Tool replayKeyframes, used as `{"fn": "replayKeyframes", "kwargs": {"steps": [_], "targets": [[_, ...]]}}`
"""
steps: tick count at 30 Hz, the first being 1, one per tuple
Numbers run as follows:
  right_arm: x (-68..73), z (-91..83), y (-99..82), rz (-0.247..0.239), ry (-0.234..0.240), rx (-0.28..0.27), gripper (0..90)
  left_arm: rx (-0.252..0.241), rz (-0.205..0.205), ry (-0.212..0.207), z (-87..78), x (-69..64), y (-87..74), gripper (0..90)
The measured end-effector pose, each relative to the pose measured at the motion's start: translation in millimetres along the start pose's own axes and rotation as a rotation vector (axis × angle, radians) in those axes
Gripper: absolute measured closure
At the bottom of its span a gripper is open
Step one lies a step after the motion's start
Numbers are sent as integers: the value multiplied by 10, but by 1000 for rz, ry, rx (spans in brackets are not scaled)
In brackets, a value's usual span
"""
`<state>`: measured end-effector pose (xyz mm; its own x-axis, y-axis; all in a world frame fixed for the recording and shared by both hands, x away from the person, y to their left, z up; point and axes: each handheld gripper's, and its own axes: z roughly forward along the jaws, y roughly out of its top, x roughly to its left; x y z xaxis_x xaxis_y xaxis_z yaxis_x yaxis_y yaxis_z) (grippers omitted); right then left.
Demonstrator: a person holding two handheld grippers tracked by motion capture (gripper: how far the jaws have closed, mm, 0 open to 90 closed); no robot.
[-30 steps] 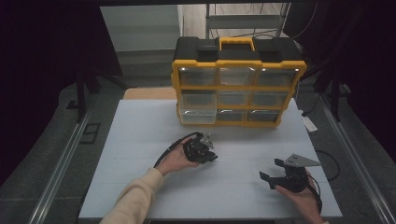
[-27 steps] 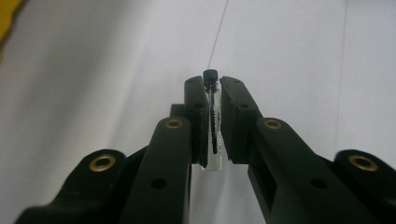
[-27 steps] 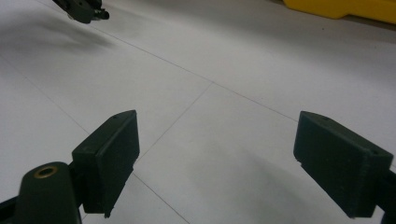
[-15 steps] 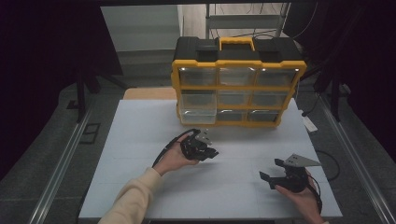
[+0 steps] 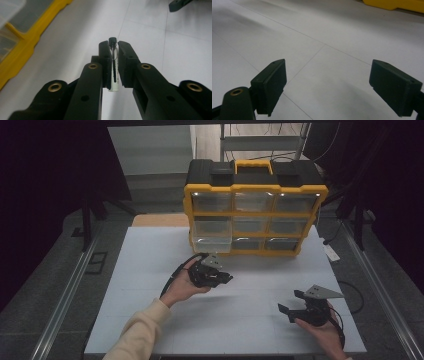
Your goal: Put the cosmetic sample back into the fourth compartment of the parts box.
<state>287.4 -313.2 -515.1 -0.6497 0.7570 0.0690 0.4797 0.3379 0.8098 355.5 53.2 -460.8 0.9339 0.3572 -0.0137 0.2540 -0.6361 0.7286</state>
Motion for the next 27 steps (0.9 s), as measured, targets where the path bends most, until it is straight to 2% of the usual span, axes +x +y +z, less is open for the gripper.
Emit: {"fn": "replayKeyframes", "kwargs": {"steps": [8,10,21,27], "targets": [[1,0,0,-2,0,1,152,-48,1,21,-153,-3,31,808],[0,1,1,-2,0,0,152,-74,-13,23,-206,5,37,808],[3,1,1,-1,0,2,152,-123,-33,35,-346,17,57,808],[-2,2,0,-1,-1,0,152,-167,-51,50,-433,26,63,808]]}}
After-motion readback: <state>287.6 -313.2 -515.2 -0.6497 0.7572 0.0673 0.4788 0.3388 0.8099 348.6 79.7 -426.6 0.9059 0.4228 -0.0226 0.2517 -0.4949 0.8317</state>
